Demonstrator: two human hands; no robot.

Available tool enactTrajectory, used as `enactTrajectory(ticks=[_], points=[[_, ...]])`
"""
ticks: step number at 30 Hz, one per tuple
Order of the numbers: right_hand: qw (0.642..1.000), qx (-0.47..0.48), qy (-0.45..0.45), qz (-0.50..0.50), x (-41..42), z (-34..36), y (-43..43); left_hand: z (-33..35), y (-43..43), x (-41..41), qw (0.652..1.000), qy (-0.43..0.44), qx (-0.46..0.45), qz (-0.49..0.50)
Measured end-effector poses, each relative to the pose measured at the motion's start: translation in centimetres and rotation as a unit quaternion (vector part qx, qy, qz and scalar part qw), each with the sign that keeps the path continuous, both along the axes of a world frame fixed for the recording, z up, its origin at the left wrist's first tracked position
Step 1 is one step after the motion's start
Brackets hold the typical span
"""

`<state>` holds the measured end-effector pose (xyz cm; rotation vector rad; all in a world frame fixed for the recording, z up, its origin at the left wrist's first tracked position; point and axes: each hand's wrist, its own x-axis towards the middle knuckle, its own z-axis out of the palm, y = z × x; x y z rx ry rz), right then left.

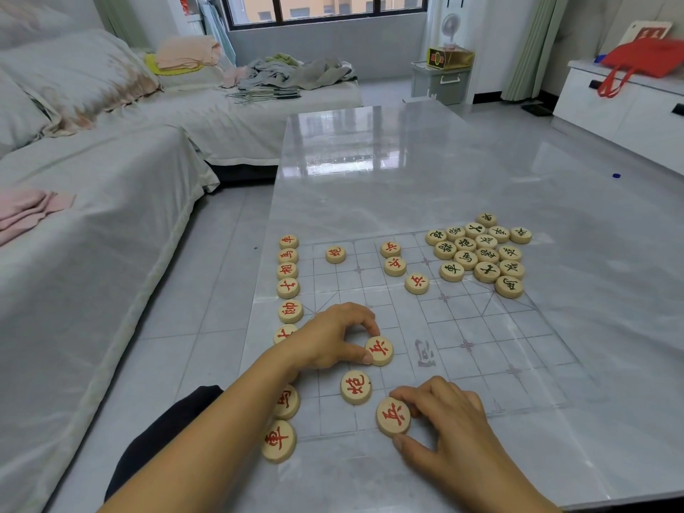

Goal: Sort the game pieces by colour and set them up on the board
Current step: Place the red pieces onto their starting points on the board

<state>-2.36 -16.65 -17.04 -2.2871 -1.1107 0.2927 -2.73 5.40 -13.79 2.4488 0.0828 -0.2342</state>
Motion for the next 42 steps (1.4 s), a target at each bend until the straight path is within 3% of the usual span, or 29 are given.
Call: enactTrajectory(ticks=[15,18,22,27,32,42], points=[[0.995,-0.089,0.037,0.021,-0.1,1.9,0.0,0.0,0.4,0.1,1.0,0.009,-0.015,-0.008],[0.993,-0.029,0.11,-0.02,0.9,2.8,-0.3,-0.2,0.7,0.1,0.998,0.017,-0.055,0.016],[0.997,0.016,0.021,-0.076,5.7,3.0,0.8,-0.4,1.2,0.0,0.993,0.008,-0.101,0.052],[0.989,-0.042,-0.054,-0.133,12.1,1.8,4.3,0.3,1.9,0.3,0.983,0.0,-0.154,0.099],[0.983,-0.072,-0.06,-0.158,14.4,1.2,6.5,0.2,2.9,1.1,0.97,-0.008,-0.182,0.162],[0.986,0.001,-0.019,-0.166,13.3,0.7,6.1,0.1,3.6,3.2,0.966,-0.003,-0.158,0.205]])
